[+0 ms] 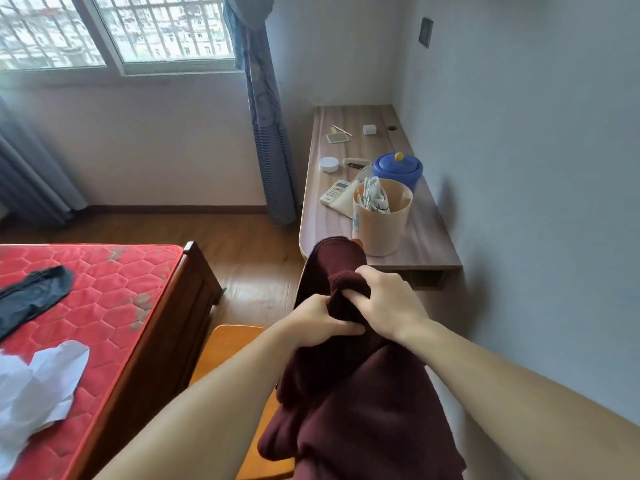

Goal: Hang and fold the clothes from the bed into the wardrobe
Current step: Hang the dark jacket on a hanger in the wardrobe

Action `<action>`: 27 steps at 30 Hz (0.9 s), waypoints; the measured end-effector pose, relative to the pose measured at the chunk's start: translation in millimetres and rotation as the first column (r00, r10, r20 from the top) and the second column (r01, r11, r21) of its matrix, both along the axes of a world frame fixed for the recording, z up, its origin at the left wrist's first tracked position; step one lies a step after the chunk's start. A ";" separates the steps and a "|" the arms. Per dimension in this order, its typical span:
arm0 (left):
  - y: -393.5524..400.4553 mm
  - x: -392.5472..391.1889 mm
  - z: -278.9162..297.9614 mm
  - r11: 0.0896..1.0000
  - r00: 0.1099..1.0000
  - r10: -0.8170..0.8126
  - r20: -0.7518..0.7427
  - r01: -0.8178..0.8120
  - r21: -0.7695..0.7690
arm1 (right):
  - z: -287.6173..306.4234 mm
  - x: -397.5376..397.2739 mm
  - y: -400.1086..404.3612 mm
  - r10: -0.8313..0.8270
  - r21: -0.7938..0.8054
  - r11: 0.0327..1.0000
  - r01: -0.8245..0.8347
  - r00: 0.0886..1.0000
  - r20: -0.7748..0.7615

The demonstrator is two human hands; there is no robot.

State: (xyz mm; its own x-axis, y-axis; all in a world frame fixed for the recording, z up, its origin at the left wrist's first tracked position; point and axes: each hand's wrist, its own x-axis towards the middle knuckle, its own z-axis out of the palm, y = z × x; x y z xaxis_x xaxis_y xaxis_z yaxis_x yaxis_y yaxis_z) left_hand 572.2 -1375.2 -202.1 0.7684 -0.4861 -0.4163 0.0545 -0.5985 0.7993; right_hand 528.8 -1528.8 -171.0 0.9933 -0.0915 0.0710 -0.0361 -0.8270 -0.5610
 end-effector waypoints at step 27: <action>250.9 -87.4 131.4 0.817 0.827 0.547 0.128 -0.495 -0.296 | 150.8 -35.2 142.0 0.104 0.186 0.963 -0.194 0.907 0.408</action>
